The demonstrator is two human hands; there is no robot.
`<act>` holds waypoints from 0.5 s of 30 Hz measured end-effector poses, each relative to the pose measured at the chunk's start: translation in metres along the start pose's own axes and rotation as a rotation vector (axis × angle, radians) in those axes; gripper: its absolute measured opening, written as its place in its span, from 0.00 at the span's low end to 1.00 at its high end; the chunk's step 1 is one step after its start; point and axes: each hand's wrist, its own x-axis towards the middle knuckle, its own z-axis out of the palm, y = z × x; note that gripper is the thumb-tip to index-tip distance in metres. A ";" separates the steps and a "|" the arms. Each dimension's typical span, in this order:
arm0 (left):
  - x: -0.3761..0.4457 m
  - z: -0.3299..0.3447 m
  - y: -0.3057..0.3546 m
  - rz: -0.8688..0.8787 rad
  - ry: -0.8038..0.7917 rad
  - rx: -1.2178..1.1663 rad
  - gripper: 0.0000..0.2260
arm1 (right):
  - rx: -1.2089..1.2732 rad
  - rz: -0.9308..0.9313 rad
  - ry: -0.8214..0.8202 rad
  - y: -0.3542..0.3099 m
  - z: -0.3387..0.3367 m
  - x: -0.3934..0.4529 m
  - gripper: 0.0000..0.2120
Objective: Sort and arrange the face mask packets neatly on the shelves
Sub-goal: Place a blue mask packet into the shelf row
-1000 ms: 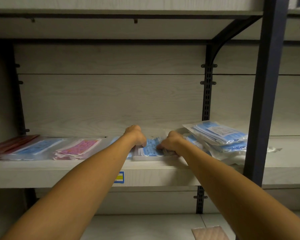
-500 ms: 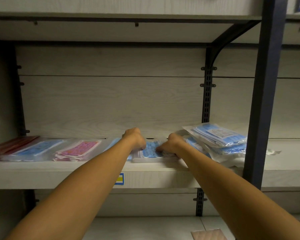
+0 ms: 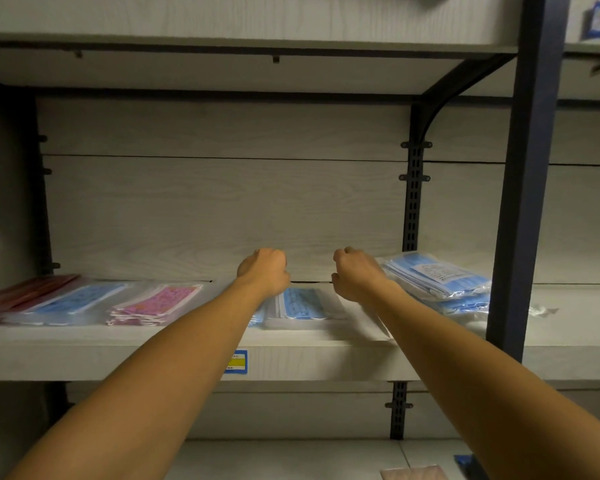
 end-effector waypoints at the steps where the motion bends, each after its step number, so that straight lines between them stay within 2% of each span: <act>1: 0.000 0.000 0.001 0.006 -0.005 0.001 0.11 | -0.014 -0.003 0.000 0.002 -0.001 0.001 0.17; 10: 0.010 0.011 0.024 0.030 -0.074 -0.083 0.11 | -0.080 0.049 -0.016 0.031 -0.023 -0.002 0.14; 15: 0.017 0.024 0.048 0.022 -0.126 -0.251 0.10 | -0.128 0.120 0.008 0.050 -0.035 -0.009 0.15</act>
